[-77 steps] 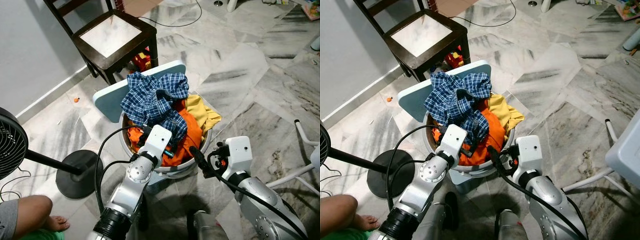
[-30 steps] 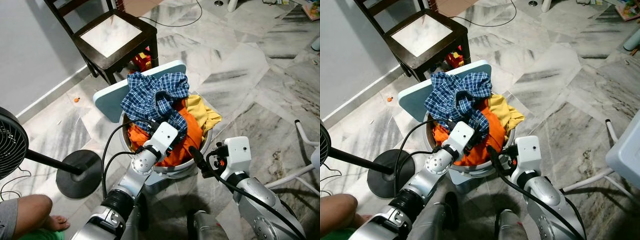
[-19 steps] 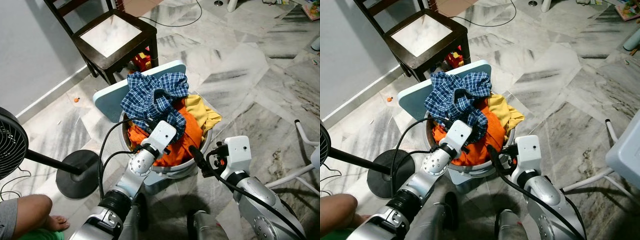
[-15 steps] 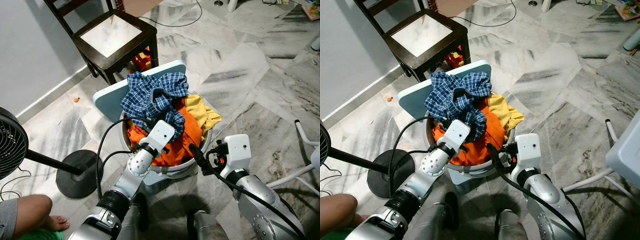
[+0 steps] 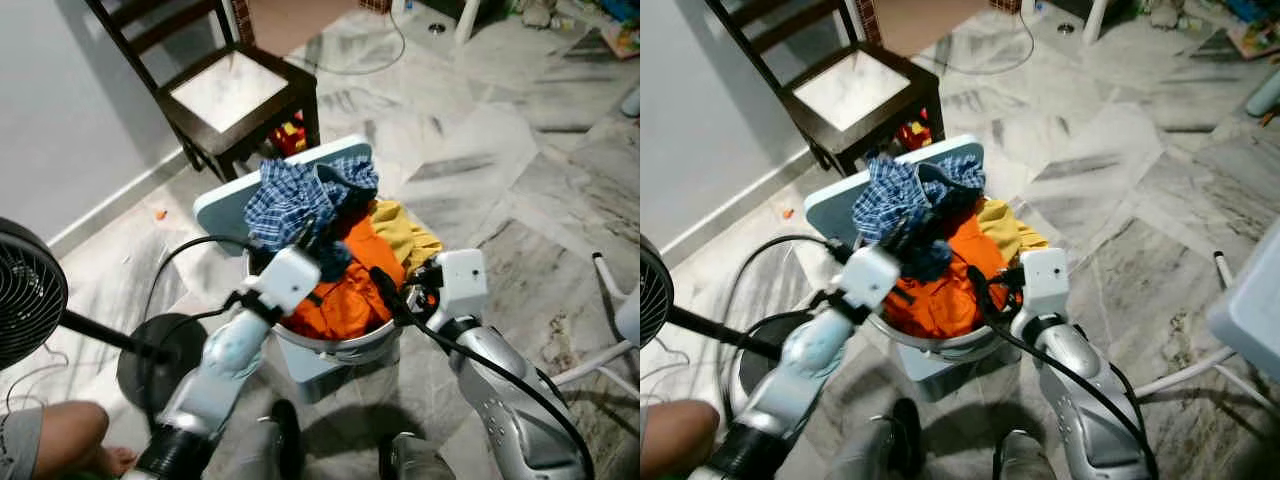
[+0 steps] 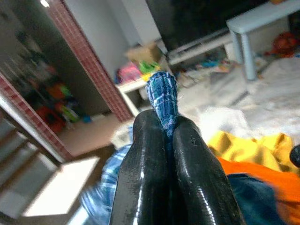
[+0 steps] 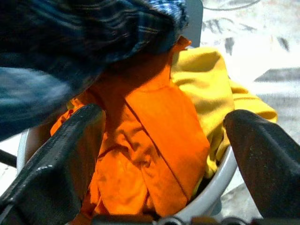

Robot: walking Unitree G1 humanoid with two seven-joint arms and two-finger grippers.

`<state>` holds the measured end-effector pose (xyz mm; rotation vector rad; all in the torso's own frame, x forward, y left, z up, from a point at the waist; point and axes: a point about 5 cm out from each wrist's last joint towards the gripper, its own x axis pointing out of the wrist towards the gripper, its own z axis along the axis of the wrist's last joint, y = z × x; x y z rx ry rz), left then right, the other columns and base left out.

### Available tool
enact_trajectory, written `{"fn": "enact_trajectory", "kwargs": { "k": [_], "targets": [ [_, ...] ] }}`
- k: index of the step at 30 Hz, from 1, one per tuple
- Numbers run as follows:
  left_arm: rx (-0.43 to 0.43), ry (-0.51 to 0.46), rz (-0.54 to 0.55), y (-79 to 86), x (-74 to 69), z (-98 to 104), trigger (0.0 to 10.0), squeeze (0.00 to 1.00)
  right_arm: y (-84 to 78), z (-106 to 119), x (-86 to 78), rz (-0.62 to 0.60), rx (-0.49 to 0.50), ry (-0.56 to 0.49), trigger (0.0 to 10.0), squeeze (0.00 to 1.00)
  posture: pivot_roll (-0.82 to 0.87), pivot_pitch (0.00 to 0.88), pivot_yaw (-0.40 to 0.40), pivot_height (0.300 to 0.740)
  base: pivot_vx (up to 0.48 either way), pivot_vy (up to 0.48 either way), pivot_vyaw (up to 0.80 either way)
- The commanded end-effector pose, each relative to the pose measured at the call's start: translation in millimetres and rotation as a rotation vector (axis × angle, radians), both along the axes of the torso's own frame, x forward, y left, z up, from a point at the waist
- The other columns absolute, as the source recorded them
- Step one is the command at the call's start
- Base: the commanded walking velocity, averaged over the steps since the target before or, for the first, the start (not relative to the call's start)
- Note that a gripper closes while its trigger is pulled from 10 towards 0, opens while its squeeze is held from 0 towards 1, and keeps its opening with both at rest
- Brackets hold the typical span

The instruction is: Hang hanger

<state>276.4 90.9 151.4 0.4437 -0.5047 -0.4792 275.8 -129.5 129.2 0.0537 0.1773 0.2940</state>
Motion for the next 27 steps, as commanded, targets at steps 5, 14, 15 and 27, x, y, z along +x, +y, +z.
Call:
{"fn": "enact_trajectory", "kwargs": {
  "k": [5, 14, 15, 27],
  "targets": [
    [0.04, -0.027, 0.006, 21.6, -25.3, 18, 0.0, 0.0, 9.2, -1, 12.6, 0.022, 0.02, -0.03, 10.0, 0.0, 0.02, 0.096, 0.074, 0.74, 0.0, 0.0, 0.0],
    [-0.059, 0.11, 0.207, 50.7, -38.8, 6, 0.0, 0.0, -1.0, -2, 21.3, -0.046, 0.028, -0.077, 10.0, 0.0, 0.02, 0.019, 0.087, 0.74, 0.0, 0.0, 0.0],
    [-0.083, 0.15, 0.243, 53.9, -38.9, 2, 0.0, 0.0, -4.0, -1, 21.9, -0.061, 0.031, -0.083, 10.0, 0.0, 0.02, 0.013, 0.09, 0.74, 0.0, 0.0, 0.0],
    [-0.194, 0.331, 0.367, 57.3, -38.3, -25, 3.1, 0.0, -50.2, -3, 15.5, -0.318, 0.042, -0.15, 10.0, 0.0, -0.02, 0.0, 0.126, 0.74, 0.0, 0.0, 0.0]
  ]
}}
